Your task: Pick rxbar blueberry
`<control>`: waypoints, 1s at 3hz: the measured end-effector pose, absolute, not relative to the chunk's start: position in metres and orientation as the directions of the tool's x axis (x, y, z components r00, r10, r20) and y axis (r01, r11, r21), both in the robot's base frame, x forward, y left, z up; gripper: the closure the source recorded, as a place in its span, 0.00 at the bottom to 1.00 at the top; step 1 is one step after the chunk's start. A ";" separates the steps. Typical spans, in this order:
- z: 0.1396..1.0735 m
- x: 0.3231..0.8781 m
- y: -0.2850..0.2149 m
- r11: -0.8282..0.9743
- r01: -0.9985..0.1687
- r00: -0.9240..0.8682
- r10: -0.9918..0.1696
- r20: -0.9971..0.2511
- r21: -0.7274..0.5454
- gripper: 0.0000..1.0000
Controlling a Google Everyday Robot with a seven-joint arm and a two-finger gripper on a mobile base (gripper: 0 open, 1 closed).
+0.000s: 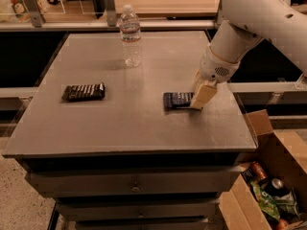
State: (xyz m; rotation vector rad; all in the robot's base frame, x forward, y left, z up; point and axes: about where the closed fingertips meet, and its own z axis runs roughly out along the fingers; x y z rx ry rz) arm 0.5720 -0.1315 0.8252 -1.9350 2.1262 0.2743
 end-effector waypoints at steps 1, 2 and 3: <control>0.837 0.570 -0.129 0.093 -0.995 -0.074 -0.936 -0.343 -0.041 0.73; 0.851 0.569 -0.126 0.091 -0.994 -0.064 -0.926 -0.373 -0.055 0.70; 0.869 0.569 -0.126 0.089 -0.993 -0.055 -0.921 -0.385 -0.072 0.72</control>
Offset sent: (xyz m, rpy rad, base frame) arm -0.0058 0.0054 0.0483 0.1021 -0.0539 0.0134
